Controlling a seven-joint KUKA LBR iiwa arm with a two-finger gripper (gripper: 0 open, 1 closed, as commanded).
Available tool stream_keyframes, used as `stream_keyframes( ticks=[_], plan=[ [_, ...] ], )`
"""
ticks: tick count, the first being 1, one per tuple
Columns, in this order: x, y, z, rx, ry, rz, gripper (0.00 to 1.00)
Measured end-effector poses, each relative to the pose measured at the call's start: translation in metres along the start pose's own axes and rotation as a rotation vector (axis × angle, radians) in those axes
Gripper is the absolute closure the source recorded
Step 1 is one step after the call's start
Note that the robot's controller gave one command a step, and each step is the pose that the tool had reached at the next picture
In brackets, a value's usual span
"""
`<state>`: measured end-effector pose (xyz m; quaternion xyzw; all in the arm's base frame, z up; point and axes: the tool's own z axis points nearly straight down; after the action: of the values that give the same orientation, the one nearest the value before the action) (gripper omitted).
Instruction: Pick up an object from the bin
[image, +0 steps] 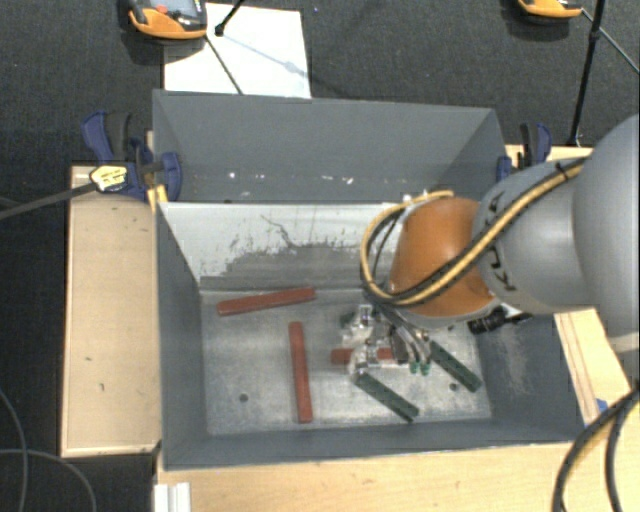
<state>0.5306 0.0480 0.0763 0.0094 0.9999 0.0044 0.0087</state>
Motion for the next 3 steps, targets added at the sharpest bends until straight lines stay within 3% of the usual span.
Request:
stream_keyframes(
  ticks=[2,3],
  plan=[
    [0.002,-0.01,0.0,-0.001,-0.002,-0.008,1.0],
    [0.01,-0.011,-0.034,0.009,0.024,-0.005,1.0]
  ],
)
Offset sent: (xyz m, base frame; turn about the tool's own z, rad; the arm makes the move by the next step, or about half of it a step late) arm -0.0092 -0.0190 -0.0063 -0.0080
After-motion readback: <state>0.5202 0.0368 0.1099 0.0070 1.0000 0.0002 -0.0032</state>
